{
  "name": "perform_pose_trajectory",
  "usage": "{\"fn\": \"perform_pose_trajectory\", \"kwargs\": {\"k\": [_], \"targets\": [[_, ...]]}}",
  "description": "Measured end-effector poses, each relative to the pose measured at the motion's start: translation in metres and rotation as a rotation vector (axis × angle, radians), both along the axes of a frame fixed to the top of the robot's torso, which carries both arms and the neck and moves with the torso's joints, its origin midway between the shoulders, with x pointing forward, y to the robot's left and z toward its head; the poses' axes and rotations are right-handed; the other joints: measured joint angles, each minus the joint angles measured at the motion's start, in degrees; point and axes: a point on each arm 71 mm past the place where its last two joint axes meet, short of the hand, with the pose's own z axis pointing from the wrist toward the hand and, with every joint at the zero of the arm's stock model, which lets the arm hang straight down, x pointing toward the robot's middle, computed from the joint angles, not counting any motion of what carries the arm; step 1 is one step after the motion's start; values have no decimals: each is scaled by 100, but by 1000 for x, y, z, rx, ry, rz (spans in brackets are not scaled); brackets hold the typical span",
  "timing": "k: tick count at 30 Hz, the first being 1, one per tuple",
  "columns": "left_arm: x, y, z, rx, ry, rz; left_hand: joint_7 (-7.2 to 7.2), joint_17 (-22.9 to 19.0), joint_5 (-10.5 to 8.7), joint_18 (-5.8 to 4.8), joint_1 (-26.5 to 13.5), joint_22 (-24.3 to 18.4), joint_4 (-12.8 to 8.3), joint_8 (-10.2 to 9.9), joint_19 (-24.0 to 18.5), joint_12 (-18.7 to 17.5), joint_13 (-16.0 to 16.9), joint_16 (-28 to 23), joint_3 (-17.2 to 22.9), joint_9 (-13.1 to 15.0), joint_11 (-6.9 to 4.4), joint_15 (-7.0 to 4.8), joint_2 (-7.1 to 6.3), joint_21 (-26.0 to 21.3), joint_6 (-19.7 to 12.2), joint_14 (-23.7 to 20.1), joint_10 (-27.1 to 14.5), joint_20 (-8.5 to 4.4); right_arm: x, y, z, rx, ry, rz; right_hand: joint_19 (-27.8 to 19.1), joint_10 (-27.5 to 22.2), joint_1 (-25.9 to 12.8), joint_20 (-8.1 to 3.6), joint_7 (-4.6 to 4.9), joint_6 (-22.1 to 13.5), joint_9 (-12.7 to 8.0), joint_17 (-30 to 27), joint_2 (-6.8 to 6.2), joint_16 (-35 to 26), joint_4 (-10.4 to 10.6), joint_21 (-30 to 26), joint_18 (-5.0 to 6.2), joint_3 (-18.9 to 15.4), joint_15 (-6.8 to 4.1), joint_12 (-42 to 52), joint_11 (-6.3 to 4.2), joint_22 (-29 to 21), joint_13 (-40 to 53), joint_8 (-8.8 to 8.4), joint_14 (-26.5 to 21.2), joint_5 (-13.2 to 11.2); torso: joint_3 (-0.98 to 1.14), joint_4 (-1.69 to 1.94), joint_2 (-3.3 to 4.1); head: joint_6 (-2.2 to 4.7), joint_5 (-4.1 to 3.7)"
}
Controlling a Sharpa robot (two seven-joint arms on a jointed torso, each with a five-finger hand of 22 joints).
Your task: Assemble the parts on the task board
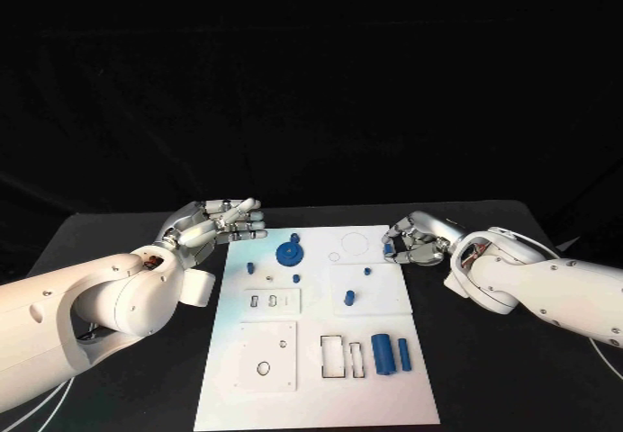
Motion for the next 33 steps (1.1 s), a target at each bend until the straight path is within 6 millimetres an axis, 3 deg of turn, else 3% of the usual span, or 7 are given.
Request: {"fn": "perform_pose_trajectory", "kwargs": {"k": [11, 33], "targets": [[0, 0, 0, 0, 0, 0, 0, 0, 0, 0, 0, 0, 0, 0, 0, 0, 0, 0, 0, 0, 0, 0, 0, 0, 0, 0, 0, 0, 1, 4, -4, -2, 11, -1, 0, 30, 30, 0, -61, 122, 22, -1, 29, 0, 15, 0, 0, 16, 0, -1, -30, 18, 22, 63, 0, 0, 0, -2, 3, -9, 18], [0, 1, 0, 2, 2, 2, 0, 0, 0, 0, -1, 0, 0, 0, 0, -23, 0, 0, 0, 0, 0, 0, -1, 0, 0, 0, 0, 0, 1, 2, -5, -5, 12, -9, 0, 30, 30, 0, -24, 126, 16, -1, 28, 0, 15, 0, 0, 16, 0, -1, -30, 19, -28, 85, 0, 0, 1, -2, 0, -35, 15]]}}
